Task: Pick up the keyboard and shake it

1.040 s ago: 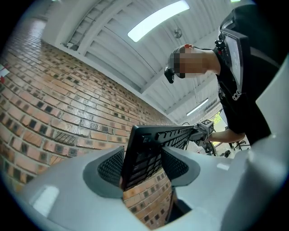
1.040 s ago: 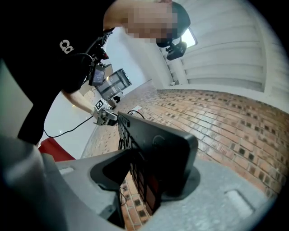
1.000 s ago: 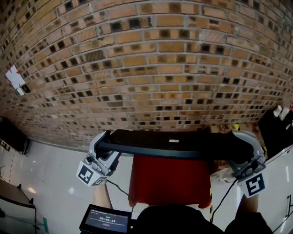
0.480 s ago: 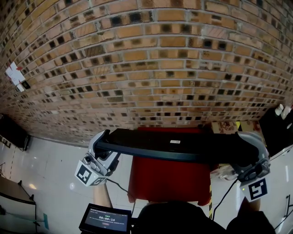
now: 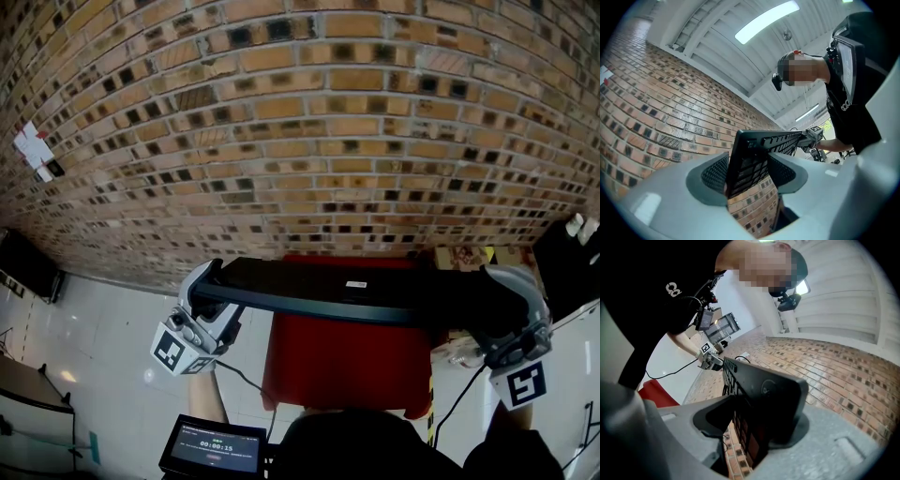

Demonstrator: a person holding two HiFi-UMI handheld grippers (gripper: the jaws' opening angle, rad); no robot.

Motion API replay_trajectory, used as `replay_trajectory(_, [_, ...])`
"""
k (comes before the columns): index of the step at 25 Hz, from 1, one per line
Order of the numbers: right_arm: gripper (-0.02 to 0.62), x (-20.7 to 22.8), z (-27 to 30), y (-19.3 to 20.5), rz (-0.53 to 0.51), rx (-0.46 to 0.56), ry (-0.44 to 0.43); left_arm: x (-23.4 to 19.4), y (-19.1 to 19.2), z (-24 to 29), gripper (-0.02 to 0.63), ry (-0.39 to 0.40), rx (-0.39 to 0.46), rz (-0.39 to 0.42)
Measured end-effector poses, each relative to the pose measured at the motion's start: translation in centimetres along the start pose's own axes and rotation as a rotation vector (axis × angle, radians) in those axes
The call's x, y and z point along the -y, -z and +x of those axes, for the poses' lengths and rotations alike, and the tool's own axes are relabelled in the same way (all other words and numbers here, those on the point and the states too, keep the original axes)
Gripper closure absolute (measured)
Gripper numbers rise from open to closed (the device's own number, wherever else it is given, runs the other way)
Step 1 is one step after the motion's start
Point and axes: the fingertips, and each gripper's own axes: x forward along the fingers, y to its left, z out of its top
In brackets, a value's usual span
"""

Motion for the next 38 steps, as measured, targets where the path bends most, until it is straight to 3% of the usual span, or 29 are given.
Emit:
replay_trajectory(6, [0.387, -0.6, 0.9, 0.2, 0.006, -0.017, -0.015, -0.9, 1.0, -0.4, 0.342, -0.007, 0.0, -0.037])
replay_trajectory(11, [0.387, -0.5, 0.7, 0.4, 0.025, 0.001, 0.021, -0.8, 1.1, -0.1, 0.342, 0.006, -0.014, -0.022])
replay_trajectory(23, [0.376, 1.0, -4.6, -0.6, 0.058, 0.145, 0.341, 1.5, -8.7, 4.6, 0.339, 0.165, 0.049, 0.307])
replay_trajectory(30, [0.35, 0.7, -8.4, -0.1, 0.016, 0.147, 0.491, 4.5, -9.5, 6.9, 0.336, 0.232, 0.075, 0.346])
replay_trajectory(38, [0.347, -1.2, -11.6, 1.4, 0.119, 0.139, 0.583, 7.5, -10.5, 9.8, 0.334, 0.334, 0.073, 0.394])
